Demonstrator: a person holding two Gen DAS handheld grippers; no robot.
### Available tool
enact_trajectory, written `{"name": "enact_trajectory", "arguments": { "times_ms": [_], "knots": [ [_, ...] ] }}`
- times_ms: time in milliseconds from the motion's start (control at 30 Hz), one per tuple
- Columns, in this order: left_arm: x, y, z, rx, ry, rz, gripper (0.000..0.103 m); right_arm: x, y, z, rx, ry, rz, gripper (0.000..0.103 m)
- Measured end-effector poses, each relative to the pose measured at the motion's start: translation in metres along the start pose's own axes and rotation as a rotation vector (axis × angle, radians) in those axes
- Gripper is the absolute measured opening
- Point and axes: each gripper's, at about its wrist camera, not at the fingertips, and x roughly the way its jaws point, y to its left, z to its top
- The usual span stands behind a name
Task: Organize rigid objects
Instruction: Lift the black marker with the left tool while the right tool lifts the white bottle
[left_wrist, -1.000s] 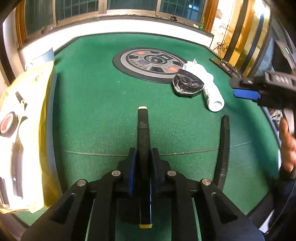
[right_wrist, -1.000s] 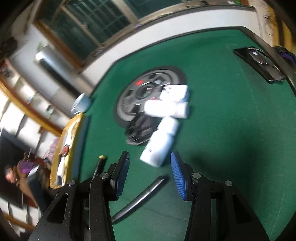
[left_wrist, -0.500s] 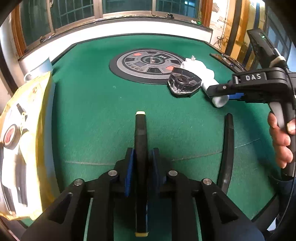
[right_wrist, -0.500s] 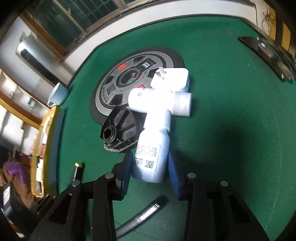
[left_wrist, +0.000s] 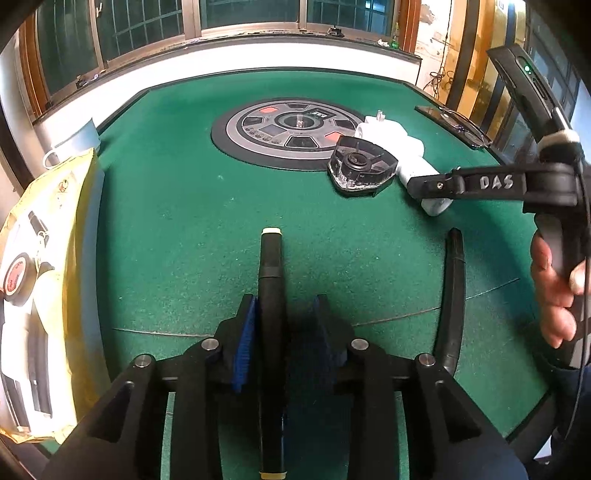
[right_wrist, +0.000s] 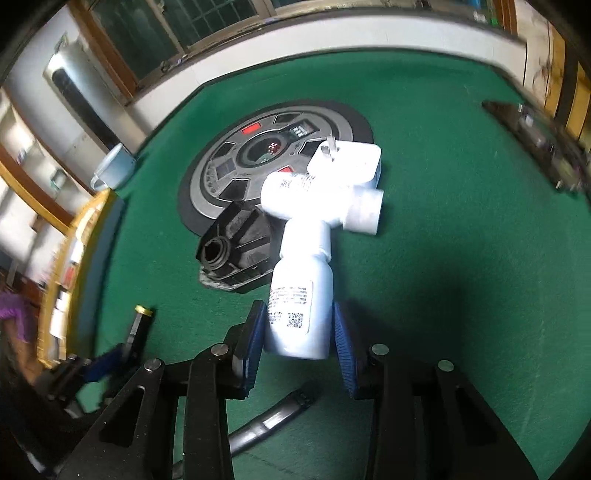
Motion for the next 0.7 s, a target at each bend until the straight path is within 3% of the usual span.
{"name": "enact_trajectory", "arguments": {
  "times_ms": [133, 300, 333, 433, 500, 567, 633, 700],
  "knots": [
    [0.000, 0.000, -0.001, -0.002, -0.002, -0.002, 0.029, 0.002, 0.015, -0.003, -0.082, -0.046, -0.141, 0.032],
    [0.000, 0.000, -0.001, -0.002, -0.004, -0.002, 0.029, 0.007, 0.004, 0.002, -0.023, -0.038, -0.132, 0.043],
    [0.000, 0.000, -0.001, -0.002, -0.005, -0.002, 0.029, 0.008, 0.002, 0.003, -0.009, -0.044, -0.119, 0.047],
    [0.000, 0.000, -0.001, -0.002, -0.005, -0.001, 0.029, 0.009, -0.008, 0.006, 0.044, -0.049, -0.049, 0.085],
    [0.000, 0.000, -0.001, -0.002, -0.005, -0.002, 0.029, 0.008, -0.008, 0.006, 0.034, -0.048, -0.052, 0.082],
    [0.000, 0.000, -0.001, -0.003, -0.004, -0.003, 0.029, 0.006, -0.008, 0.006, 0.039, -0.065, -0.086, 0.045],
    [0.000, 0.000, -0.001, 0.001, -0.005, 0.001, 0.029, 0.006, -0.012, 0.006, 0.054, -0.055, -0.044, 0.031],
    [-0.001, 0.000, -0.001, 0.000, -0.006, 0.003, 0.029, 0.006, -0.012, 0.005, 0.055, -0.053, -0.044, 0.031]
  ]
}}
